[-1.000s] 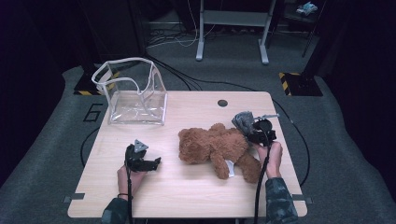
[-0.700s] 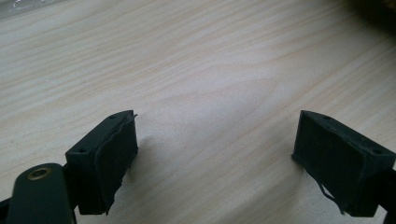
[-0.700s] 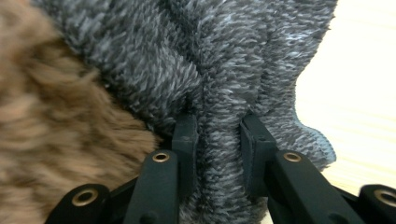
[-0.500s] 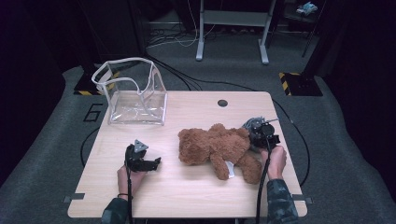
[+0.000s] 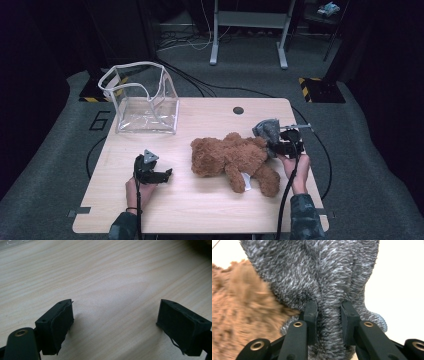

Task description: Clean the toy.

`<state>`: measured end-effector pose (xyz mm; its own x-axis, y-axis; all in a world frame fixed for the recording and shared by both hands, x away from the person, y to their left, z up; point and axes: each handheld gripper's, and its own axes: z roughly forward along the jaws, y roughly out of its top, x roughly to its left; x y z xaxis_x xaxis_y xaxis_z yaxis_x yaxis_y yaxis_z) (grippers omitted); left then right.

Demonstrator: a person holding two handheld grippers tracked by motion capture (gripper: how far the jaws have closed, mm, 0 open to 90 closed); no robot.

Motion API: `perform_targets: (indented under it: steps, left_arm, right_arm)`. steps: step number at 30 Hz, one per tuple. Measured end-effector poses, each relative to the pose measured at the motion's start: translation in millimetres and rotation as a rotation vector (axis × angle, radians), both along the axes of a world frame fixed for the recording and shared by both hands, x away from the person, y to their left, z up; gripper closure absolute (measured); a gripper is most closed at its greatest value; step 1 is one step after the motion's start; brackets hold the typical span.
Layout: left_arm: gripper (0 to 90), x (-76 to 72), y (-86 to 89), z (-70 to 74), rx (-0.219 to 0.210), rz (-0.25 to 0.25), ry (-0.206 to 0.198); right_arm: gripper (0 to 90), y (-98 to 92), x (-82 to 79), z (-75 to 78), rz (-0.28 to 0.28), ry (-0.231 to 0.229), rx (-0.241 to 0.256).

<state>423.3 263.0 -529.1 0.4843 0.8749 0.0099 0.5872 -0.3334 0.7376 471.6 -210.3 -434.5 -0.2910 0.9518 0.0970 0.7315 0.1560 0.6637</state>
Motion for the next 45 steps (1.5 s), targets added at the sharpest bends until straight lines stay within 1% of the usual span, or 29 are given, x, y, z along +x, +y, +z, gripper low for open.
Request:
perform_targets:
  steps: [2, 3, 7, 9, 10, 11, 12, 13, 16, 17, 18, 20, 22, 25, 26, 27, 28, 29, 32, 34, 35, 37, 38, 41, 45]
  left_arm:
    - [13.3, 0.0, 0.0, 0.0, 0.000, 0.000, 0.000]
    - [13.3, 0.0, 0.1, 0.0, 0.001, -0.001, 0.000]
    - [13.3, 0.0, 0.0, 0.0, 0.000, 0.000, 0.000]
    - [13.3, 0.0, 0.0, 0.0, 0.000, 0.000, 0.000]
    - [13.3, 0.0, 0.0, 0.0, 0.000, 0.000, 0.000]
    - [13.3, 0.0, 0.0, 0.0, 0.000, 0.000, 0.000]
    - [13.3, 0.0, 0.0, 0.0, 0.000, 0.000, 0.000]
    - [13.3, 0.0, 0.0, 0.0, 0.000, 0.000, 0.000]
    - [13.3, 0.0, 0.0, 0.0, 0.000, 0.000, 0.000]
    - [13.3, 0.0, 0.0, 0.0, 0.000, 0.000, 0.000]
    - [13.3, 0.0, 0.0, 0.0, 0.000, 0.000, 0.000]
    - [13.3, 0.0, 0.0, 0.0, 0.000, 0.000, 0.000]
    - [13.3, 0.0, 0.0, 0.0, 0.000, 0.000, 0.000]
    - [13.3, 0.0, 0.1, 0.0, 0.001, -0.001, 0.000]
    - [13.3, 0.1, 0.2, 0.0, 0.001, -0.001, 0.000]
    - [13.3, 0.1, 0.1, 0.0, 0.000, 0.000, 0.000]
    - [13.3, 0.0, 0.1, 0.0, 0.001, -0.001, 0.000]
    - [13.3, 0.1, 0.1, 0.0, 0.000, 0.000, 0.000]
    - [13.3, 0.0, 0.0, 0.0, 0.000, 0.000, 0.000]
    - [13.3, 0.0, 0.0, 0.0, 0.000, 0.000, 0.000]
    - [13.3, 0.0, 0.0, 0.0, 0.000, 0.000, 0.000]
    - [13.3, 0.0, 0.0, 0.0, 0.000, 0.000, 0.000]
    - [13.3, 0.0, 0.0, 0.0, 0.000, 0.000, -0.001]
    - [13.3, 0.0, 0.0, 0.0, 0.000, 0.000, 0.000]
    - [13.3, 0.0, 0.0, 0.0, 0.000, 0.000, 0.000]
  right_arm:
    - [70.8, 9.2, 1.9, -1.9, 0.005, 0.012, -0.041]
    - [70.9, 11.0, 3.3, -3.8, 0.013, 0.013, -0.052]
    - [71.0, 12.6, 5.5, -9.9, 0.000, 0.037, -0.049]
    - [71.0, 13.0, 5.5, -13.0, -0.011, 0.059, -0.053]
    - [70.9, 11.8, 6.6, -15.4, -0.003, 0.058, -0.059]
    - [71.0, 12.1, 6.8, -17.2, -0.007, 0.073, -0.063]
    - [71.0, 11.4, 9.2, -22.5, -0.004, 0.078, -0.071]
    - [71.0, 11.4, 9.2, -22.5, -0.004, 0.078, -0.071]
    - [71.1, 12.0, 10.6, -27.3, -0.011, 0.078, -0.092]
    - [71.1, 11.9, 11.0, -28.6, -0.017, 0.088, -0.097]
    - [71.1, 10.8, 11.7, -30.5, -0.013, 0.085, -0.107]
    - [71.1, 9.0, 11.9, -33.1, -0.027, 0.097, -0.112]
    - [71.0, 4.8, 12.0, -36.0, -0.042, 0.099, -0.148]
    - [70.9, -5.1, 12.2, -43.2, -0.080, 0.140, -0.183]
    - [70.8, -12.7, 10.6, -47.0, -0.107, 0.159, -0.193]
    - [70.8, -12.7, 10.6, -47.0, -0.107, 0.159, -0.193]
    - [70.8, -16.9, 9.2, -47.2, -0.108, 0.160, -0.196]
    - [70.8, -19.9, 7.3, -46.0, -0.117, 0.157, -0.191]
    - [70.7, -26.5, 0.2, -37.8, -0.128, 0.131, -0.155]
    - [70.6, -29.0, -4.8, -31.0, -0.114, 0.110, -0.137]
    - [70.5, -28.7, -8.1, -26.9, -0.117, 0.107, -0.125]
    - [70.4, -29.3, -13.9, -18.8, -0.103, 0.090, -0.096]
    - [70.4, -29.9, -16.4, -14.8, -0.091, 0.073, -0.094]
    - [70.4, -27.6, -23.9, -3.3, -0.079, 0.048, -0.072]
    - [70.2, -21.3, -30.6, 6.9, -0.053, 0.013, -0.076]
